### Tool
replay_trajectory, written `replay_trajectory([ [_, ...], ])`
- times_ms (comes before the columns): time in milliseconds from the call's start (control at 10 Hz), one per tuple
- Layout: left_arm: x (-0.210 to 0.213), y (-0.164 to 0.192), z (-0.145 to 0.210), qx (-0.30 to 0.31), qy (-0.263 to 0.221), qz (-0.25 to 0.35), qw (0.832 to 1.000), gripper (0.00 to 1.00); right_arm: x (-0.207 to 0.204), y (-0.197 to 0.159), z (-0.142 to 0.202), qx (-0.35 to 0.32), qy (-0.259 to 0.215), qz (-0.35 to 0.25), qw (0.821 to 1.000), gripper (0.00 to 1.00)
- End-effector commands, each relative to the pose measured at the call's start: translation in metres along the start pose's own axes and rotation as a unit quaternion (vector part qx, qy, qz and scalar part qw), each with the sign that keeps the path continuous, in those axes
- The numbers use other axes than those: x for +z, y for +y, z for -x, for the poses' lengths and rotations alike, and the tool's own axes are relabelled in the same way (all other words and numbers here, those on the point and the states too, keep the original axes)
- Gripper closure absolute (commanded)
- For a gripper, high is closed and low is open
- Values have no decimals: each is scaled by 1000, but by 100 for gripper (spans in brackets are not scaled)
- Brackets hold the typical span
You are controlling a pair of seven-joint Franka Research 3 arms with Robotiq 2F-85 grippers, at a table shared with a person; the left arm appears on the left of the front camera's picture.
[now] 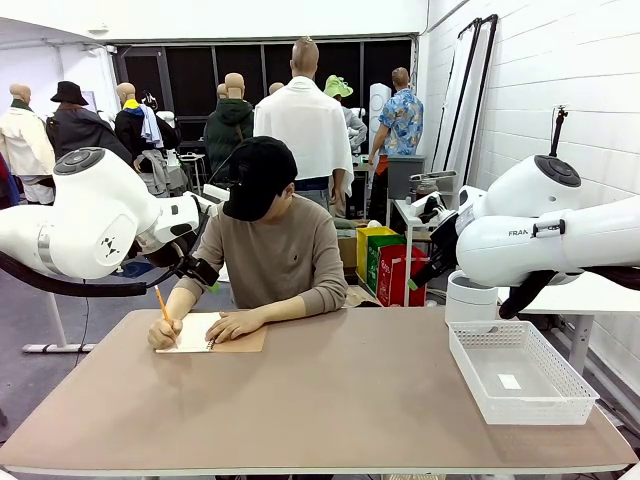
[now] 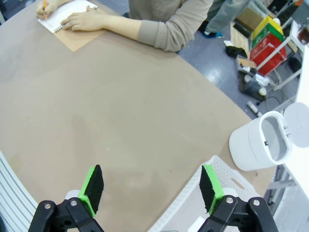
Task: Sort the paper based on its condition.
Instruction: If a person hands you a paper, place it in the Organizing basket , and if it's crumpled, put it in the Trash can.
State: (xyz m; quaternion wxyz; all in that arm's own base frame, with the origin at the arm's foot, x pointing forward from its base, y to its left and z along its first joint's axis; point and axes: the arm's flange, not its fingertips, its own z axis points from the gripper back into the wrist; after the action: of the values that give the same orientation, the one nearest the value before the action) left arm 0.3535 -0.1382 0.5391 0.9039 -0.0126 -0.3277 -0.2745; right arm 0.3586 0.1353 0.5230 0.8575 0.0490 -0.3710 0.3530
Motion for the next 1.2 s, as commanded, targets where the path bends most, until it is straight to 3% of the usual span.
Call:
replay_trajectory([
  [0, 0, 0, 0, 0, 0, 0, 1000, 0, 0, 0, 0, 0, 0, 0, 1000, 0],
  [1100, 0, 0, 0, 0, 0, 0, 1000, 0, 0, 0, 0, 0, 0, 0, 1000, 0],
])
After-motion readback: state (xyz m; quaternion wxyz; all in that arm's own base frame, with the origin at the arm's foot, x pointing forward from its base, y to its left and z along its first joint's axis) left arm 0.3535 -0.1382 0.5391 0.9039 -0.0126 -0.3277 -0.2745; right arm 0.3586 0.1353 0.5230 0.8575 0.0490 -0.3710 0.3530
